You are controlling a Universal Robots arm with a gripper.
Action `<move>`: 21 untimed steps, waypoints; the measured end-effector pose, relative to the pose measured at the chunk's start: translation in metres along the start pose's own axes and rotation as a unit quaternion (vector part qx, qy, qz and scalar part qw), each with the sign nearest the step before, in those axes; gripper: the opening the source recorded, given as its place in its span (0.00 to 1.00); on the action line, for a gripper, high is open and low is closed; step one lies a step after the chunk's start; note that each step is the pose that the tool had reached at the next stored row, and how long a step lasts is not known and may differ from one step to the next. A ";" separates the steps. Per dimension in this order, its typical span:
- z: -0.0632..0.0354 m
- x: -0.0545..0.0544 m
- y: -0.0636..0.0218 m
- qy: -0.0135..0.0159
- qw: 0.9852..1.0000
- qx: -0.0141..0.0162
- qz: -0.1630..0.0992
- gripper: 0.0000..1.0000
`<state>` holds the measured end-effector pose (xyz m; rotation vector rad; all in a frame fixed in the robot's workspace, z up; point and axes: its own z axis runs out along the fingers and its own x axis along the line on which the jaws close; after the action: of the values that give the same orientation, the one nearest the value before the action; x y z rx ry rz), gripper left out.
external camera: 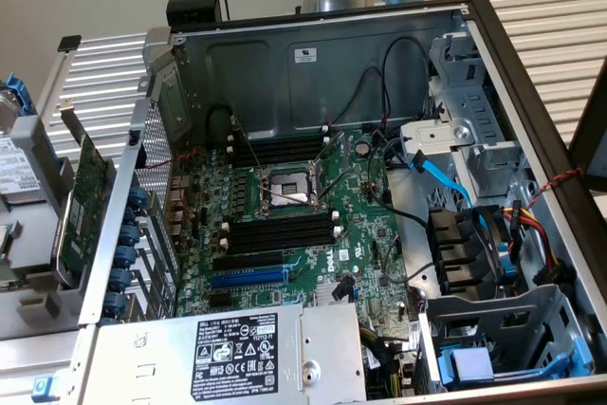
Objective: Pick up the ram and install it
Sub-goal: 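Pick up the ram and move it above insertion slot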
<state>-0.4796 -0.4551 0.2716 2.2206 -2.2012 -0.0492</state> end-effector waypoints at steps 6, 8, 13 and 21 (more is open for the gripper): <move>-0.0273 0.007 -0.0066 0.000 1.000 -0.001 0.000 0.13; -0.0366 0.010 -0.0118 0.000 1.000 -0.002 0.000 0.13; -0.0587 0.016 -0.0282 0.000 1.000 -0.005 0.000 0.13; -0.0809 0.017 -0.0558 0.000 1.000 -0.008 0.000 0.13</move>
<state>-0.4211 -0.4728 0.3505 2.2128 -2.1922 -0.0670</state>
